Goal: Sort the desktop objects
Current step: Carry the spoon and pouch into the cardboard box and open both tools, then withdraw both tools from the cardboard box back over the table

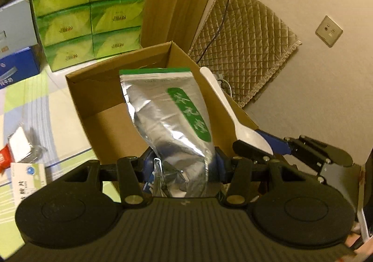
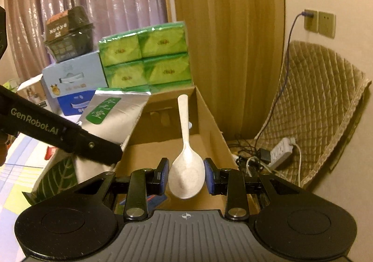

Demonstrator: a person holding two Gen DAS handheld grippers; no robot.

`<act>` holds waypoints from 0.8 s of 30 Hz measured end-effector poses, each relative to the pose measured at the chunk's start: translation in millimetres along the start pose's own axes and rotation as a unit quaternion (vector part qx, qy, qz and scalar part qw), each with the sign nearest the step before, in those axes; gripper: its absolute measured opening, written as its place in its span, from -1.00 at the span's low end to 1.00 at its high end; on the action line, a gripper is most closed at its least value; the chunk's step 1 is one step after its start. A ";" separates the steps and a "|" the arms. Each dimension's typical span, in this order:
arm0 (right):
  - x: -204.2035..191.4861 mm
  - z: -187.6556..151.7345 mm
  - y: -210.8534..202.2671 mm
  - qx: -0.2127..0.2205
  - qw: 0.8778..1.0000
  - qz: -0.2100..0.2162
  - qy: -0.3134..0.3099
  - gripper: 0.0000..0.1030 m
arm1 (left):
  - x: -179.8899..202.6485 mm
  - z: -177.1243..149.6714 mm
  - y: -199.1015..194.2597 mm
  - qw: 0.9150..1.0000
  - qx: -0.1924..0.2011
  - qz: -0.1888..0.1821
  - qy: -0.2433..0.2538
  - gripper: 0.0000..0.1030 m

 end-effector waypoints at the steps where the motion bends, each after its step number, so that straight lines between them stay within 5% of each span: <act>1: 0.0 -1.1 3.6 -0.003 1.000 0.000 0.001 -0.43 | -1.9 0.4 3.5 1.000 0.000 -0.003 0.000 -0.11; 14: -6.4 -13.9 21.7 -0.028 1.000 0.004 0.003 -0.43 | -14.9 -6.6 -29.4 0.999 0.036 0.023 0.025 -0.14; 20: -16.1 -12.7 19.1 -0.031 0.999 0.009 -0.002 -0.36 | -16.1 -21.3 -51.5 0.998 0.049 0.032 0.028 0.09; 24: -18.8 -19.8 8.7 -0.029 0.999 0.005 -0.013 -0.14 | -16.1 -35.7 -67.0 0.997 0.054 0.046 0.036 0.32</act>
Point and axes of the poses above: each gripper's, at about its wrist camera, not at the fingertips, and y roughly the way its jaws point, x to its right, z to its top, the point moved 8 cm from there along y, roughly the way its jaws point, and after that the axes turned 15 degrees about -z, right-handed, at the moved point
